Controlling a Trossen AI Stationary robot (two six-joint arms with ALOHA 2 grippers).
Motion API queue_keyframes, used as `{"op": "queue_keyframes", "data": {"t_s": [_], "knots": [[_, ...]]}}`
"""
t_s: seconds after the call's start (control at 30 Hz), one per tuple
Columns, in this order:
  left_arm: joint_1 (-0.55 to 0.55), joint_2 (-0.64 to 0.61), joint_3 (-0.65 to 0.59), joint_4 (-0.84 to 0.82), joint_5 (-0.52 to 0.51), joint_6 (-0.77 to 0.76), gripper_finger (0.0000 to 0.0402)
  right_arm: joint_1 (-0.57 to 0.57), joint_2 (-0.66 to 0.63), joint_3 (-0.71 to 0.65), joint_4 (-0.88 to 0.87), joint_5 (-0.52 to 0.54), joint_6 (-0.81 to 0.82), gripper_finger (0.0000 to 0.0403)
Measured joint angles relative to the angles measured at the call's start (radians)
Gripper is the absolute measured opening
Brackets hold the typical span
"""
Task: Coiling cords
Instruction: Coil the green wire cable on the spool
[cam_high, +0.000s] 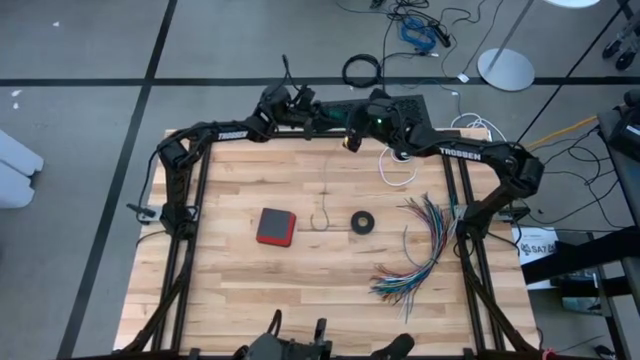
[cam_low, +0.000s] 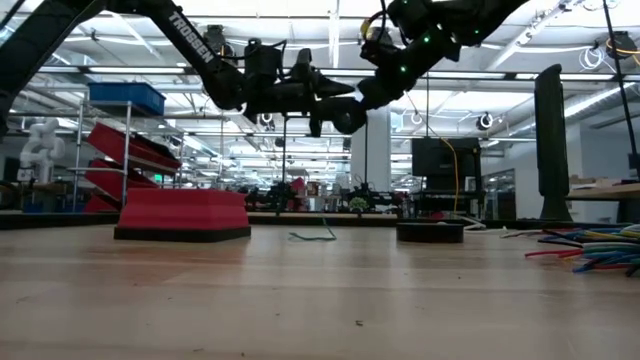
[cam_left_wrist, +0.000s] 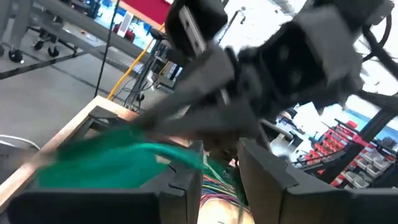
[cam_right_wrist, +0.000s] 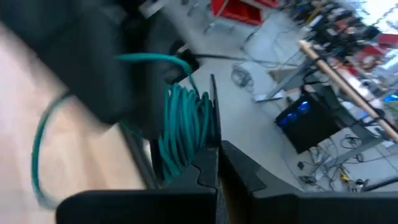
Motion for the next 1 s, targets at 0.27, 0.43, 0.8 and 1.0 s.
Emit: {"op": "queue_keyframes", "data": {"t_s": [0.27,0.43,0.8,1.0], "knots": [[-0.069,0.000,-0.001,0.003,-0.050,0.000,0.0111,-0.006,0.002,0.000,0.118,-0.001,0.035,0.0000],[-0.097,0.000,-0.001,0.013,-0.077,0.031,0.0111,-0.007,0.003,0.000,0.151,-0.005,0.036,0.0000],[-0.098,-0.019,-0.002,0.081,-0.081,0.053,0.0111,-0.044,0.002,0.002,0.269,-0.059,0.062,0.0000],[-0.051,-0.067,-0.004,0.052,0.030,0.028,0.0112,-0.043,0.001,0.003,0.211,-0.053,0.022,0.0000]]}}
